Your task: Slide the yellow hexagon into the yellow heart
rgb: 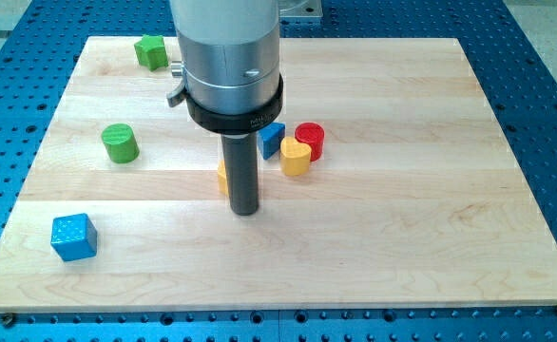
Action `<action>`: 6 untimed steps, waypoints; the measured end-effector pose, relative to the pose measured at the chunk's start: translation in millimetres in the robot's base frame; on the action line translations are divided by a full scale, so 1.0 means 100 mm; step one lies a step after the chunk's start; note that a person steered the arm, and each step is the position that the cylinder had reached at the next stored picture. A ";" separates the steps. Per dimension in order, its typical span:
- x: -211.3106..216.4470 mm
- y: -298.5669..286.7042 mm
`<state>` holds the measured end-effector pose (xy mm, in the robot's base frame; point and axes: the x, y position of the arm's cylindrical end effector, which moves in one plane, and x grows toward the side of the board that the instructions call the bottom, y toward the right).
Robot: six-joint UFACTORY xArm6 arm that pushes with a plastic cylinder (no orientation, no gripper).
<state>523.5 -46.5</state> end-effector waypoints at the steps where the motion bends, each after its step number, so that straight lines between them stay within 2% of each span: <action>1: 0.26 -0.94; 2: -0.29 -0.56; 3: -0.37 -0.22; 4: -0.28 -0.13; 6: -0.46 0.16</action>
